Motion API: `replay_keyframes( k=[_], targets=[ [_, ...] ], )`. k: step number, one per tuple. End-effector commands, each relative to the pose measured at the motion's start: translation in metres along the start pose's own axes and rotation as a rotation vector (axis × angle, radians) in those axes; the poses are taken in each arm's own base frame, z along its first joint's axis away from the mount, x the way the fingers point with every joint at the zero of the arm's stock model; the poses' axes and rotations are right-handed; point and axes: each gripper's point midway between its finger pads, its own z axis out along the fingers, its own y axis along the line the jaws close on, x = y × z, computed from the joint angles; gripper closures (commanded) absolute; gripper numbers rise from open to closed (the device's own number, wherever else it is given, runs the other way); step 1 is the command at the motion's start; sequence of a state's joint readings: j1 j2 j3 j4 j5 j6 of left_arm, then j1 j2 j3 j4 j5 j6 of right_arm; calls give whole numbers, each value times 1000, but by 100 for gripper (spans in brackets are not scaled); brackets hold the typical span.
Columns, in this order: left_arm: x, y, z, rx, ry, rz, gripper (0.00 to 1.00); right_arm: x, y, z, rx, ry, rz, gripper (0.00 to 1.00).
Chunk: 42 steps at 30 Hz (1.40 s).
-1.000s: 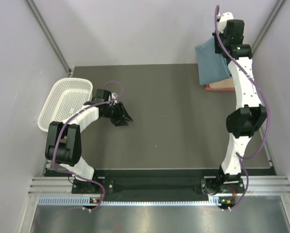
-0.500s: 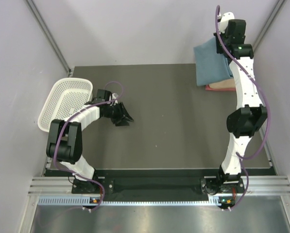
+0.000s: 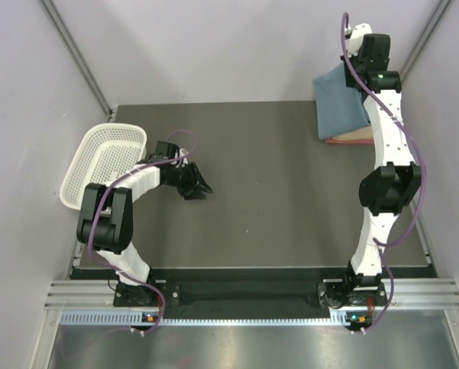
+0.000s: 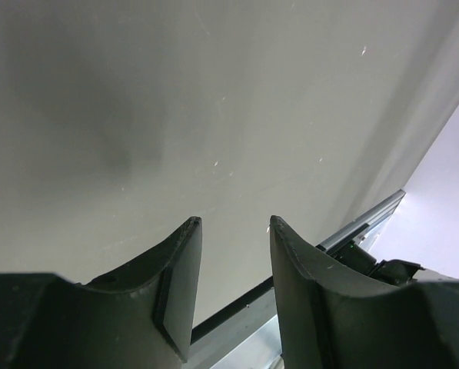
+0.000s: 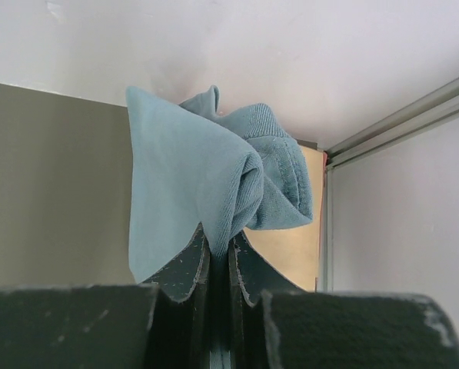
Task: Fold and stack the t-shirts
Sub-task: Neatly place the folded tshirt to the corner
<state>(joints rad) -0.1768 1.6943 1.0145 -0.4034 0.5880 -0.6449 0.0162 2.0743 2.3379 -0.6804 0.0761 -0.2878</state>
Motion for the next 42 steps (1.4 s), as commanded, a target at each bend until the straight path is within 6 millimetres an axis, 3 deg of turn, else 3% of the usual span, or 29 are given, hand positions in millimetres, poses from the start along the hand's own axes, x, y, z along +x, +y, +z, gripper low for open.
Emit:
replay_keyframes(
  k=[1,3,4,42],
  targets=[
    [-17,-24,-5,64,-33,51,55,-33,-11,-2,21,-118,1,100],
    [-17,-23,-3,60,-27,52,55,-29,-11,2,23,-111,-5,100],
    [-18,-23,-3,60,-28,51,55,-23,-29,3,53,-101,4,100],
    [-24,-29,16,58,14,29,55,7,-99,69,203,-153,121,100]
  ],
)
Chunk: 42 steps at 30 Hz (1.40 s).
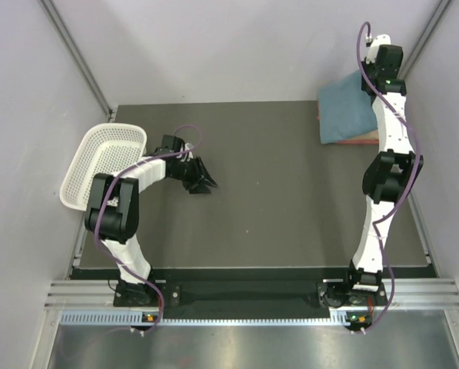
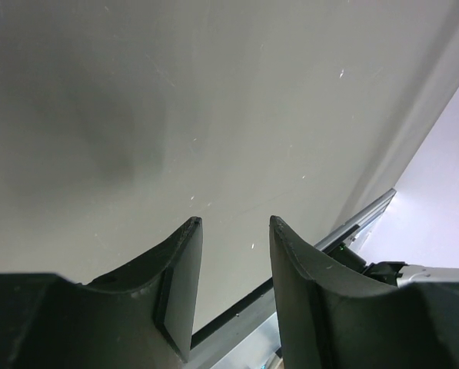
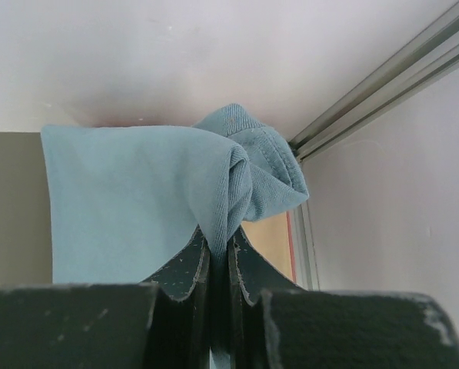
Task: Fold and stack the t-shirts
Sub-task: Neatly place the folded tshirt to the corner
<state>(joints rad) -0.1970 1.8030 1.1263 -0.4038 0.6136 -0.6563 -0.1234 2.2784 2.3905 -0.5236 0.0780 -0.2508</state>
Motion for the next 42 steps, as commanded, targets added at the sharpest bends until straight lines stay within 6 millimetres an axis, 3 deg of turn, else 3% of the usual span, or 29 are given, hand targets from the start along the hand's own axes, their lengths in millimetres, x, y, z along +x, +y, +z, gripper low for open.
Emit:
replay_keyframes(
  k=[1,15,24,29,42],
  targets=[
    [-8,-14,0,34,-11,25,55,-53,-29,-4,70,-186,49,100],
    [-6,-19,7,20,2,24,55,-50,-60,18,118,-255,124,100],
    [-5,-20,15,8,19,25,55,-33,-64,41,110,-257,119,100],
    [-6,-21,17,0,22,25,55,-17,-63,54,107,-229,112,100],
    [-5,-34,21,-12,33,39,55,27,-90,82,207,-174,138,100]
  ],
)
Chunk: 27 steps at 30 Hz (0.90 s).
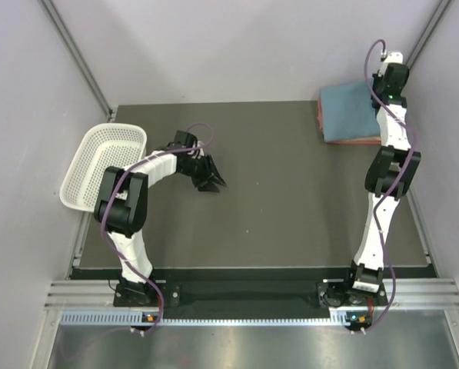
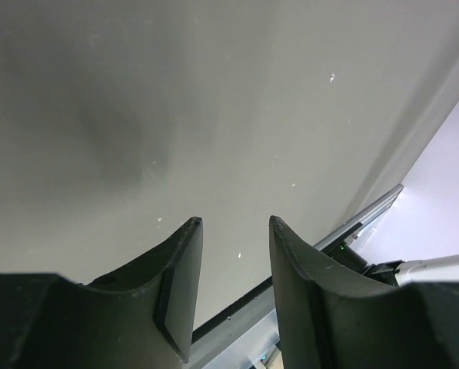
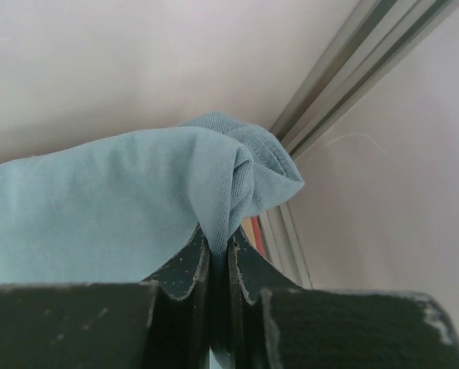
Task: Fold and stack the t-shirts
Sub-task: Neatly place the folded tshirt to the corner
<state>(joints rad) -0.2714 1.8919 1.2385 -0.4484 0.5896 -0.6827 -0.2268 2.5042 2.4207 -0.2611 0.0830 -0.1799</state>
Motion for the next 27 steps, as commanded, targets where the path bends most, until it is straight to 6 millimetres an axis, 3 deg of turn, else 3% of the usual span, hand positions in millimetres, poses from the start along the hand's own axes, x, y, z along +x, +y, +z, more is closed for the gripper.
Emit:
replay_keyframes(
  k=[1,7,9,10,12,13,15,17,20,24,27],
  targets=[
    [-5,-16,-3,7,-9,24,55,-33,-34,6,85,-128,32,100],
    [-4,-20,-8,-16,-9,38,55,-14,-38,24,93,-131,36,100],
    [-2,-20,-8,-25,-3,39,55,-9,-38,29,97,-135,35,95],
    [-1,-20,-8,-28,0,42,55,-7,-38,31,99,-136,34,84],
    [3,-20,-8,-39,7,42,55,-3,-40,36,106,-140,34,77],
    [3,-21,-8,-40,7,43,55,0,-40,39,109,-140,34,64],
    [8,-22,-7,-48,13,53,56,2,-50,43,148,-153,46,61],
    [11,-26,-8,-51,17,58,56,-13,-64,38,187,-192,74,57],
    [16,-34,-11,-48,14,74,56,-52,-78,18,225,-268,95,52],
    [22,-51,-19,-27,-4,100,56,-121,-106,-29,272,-397,127,51],
    [29,-61,-27,-10,-12,118,56,-153,-112,-58,266,-435,155,50]
  ],
)
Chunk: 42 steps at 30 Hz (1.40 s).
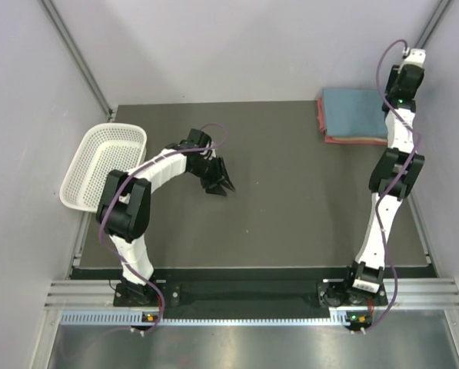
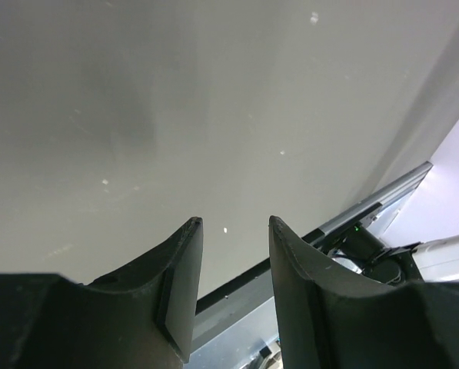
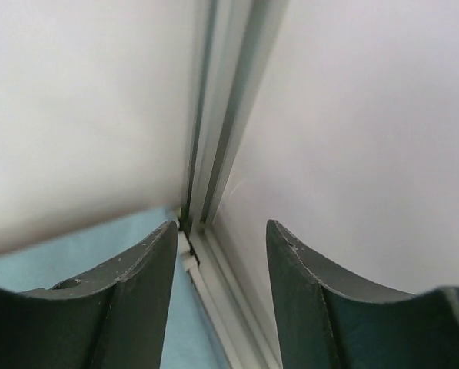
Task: Fold and stack the t-shirts
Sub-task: Neatly place the folded tshirt to the corner
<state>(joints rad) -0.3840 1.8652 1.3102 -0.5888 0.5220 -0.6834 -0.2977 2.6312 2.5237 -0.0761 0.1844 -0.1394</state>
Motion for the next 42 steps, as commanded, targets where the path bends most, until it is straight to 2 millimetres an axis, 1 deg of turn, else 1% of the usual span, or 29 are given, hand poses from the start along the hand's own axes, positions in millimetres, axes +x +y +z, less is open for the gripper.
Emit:
replay_keyframes(
  k=[1,4,7,8,9,10,11,13,14,15,16,18,19,21,22,23,24,25,27,28,29,30,31,32,33,34,38,40,42],
  targets=[
    [-3,-34,-32,60,-77,59,55,-171,-46,-66,53,-300,117,51],
    [5,-36,-36,73,-64,38,55,-181,-19,-86,-13,-270,149,55],
    [6,-44,-42,97,-64,50,55,-185,29,-115,-96,-220,130,54],
    [7,-45,-44,91,-66,54,55,-167,61,-123,-146,-169,111,53],
    [6,-45,-46,83,-76,59,55,-190,66,-149,-163,-207,119,52],
    [6,-46,-49,82,-81,59,55,-165,81,-154,-180,-149,102,50],
    [6,-47,-50,84,-87,59,55,-185,96,-183,-220,-177,131,49],
    [5,-52,-59,98,-129,62,55,-179,115,-209,-285,-130,161,47],
    [10,-49,-58,95,-130,57,55,-158,143,-225,-355,-69,182,46],
    [10,-55,-66,119,-162,64,55,-171,145,-253,-389,-82,208,45],
    [10,-54,-68,118,-181,62,55,-134,158,-264,-428,3,203,43],
    [18,-50,-73,130,-208,52,55,-133,178,-316,-594,39,306,41],
    [21,-44,-70,132,-225,49,54,-85,197,-336,-704,145,328,39],
    [25,-48,-81,180,-278,52,54,-81,198,-387,-828,163,464,38],
    [25,-44,-77,205,-309,59,53,-15,207,-412,-898,310,482,37],
    [28,-49,-87,245,-345,66,53,-36,207,-440,-980,229,558,36],
    [30,-50,-88,269,-368,75,53,-19,209,-457,-1027,259,580,35],
    [33,-45,-84,296,-394,88,53,26,214,-482,-1095,358,589,34],
    [40,-52,-97,365,-464,122,52,29,209,-514,-1183,326,639,33],
    [52,-34,-87,354,-451,106,52,66,207,-531,-1205,401,649,33],
    [52,-41,-94,410,-505,137,52,59,200,-544,-1241,345,678,32],
    [59,-45,-108,461,-543,135,52,69,196,-552,-1247,348,690,32],
    [71,-25,-97,452,-536,108,52,102,192,-562,-1233,411,704,32],
    [78,-35,-118,544,-596,120,51,98,186,-573,-1252,382,739,32],
    [84,-30,-121,567,-613,113,50,120,181,-582,-1253,402,757,31],
    [94,-12,-112,556,-605,90,49,124,178,-588,-1251,414,807,31],
    [122,-7,-137,668,-660,112,48,146,164,-610,-1271,386,889,27],
    [131,4,-135,668,-652,92,46,170,164,-616,-1245,482,911,0],
    [142,5,-145,716,-666,92,46,173,162,-619,-1251,473,894,0]
  ],
)
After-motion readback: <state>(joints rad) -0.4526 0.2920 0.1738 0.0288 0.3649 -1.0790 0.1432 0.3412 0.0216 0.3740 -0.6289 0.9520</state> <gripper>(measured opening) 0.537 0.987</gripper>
